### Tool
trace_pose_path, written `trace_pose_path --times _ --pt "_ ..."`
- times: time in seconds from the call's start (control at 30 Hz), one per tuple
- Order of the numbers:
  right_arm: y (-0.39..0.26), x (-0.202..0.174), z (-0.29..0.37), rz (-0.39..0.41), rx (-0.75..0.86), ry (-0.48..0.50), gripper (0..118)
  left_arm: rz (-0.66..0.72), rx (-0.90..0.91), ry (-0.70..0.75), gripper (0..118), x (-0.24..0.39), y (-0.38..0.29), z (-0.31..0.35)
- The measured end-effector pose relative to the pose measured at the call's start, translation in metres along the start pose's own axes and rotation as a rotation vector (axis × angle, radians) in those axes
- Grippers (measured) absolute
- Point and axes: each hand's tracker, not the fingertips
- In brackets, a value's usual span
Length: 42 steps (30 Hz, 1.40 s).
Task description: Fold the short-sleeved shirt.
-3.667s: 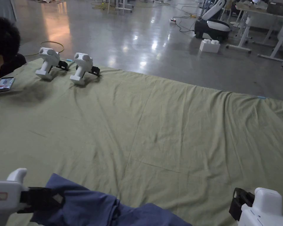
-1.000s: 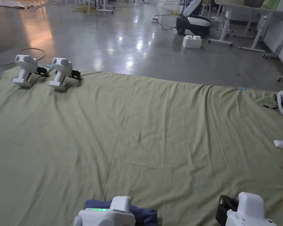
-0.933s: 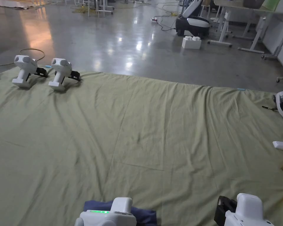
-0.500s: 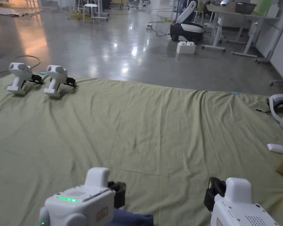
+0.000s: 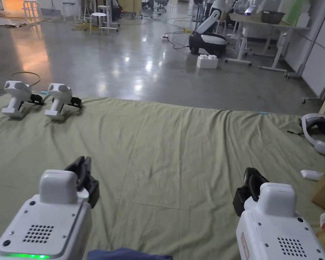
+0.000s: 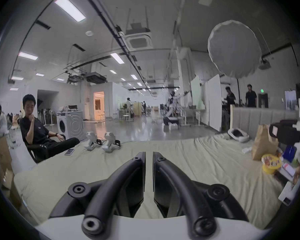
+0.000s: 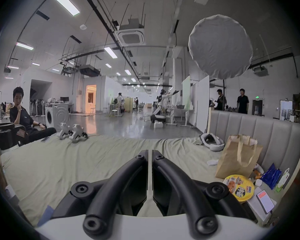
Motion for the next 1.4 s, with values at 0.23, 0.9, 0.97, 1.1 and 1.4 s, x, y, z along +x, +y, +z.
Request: trace_pose_path --times 0.23,0.9,0.97,1.1,1.4 --pt "-0.006 0.011 -0.005 0.001 -0.019 -0.024 6 0.083 -0.074 0.031 11 -0.024 -0.005 -0.012" --pt "-0.135 -0.133 0.052 -0.010 -0.525 0.414 6 0.046 -0.256 0.059 11 -0.079 -0.050 0.027" --pt "-0.150 -0.142 0.049 -0.005 -0.531 0.398 6 0.056 -0.283 0.070 11 -0.087 -0.057 0.033" --pt "-0.191 -0.147 0.041 0.064 -0.619 0.333 6 0.104 -0.360 0.061 11 -0.105 -0.070 0.043" --pt "-0.200 -0.141 0.044 0.059 -0.584 0.356 6 0.290 -0.704 -0.246 44 -0.134 -0.111 0.018"
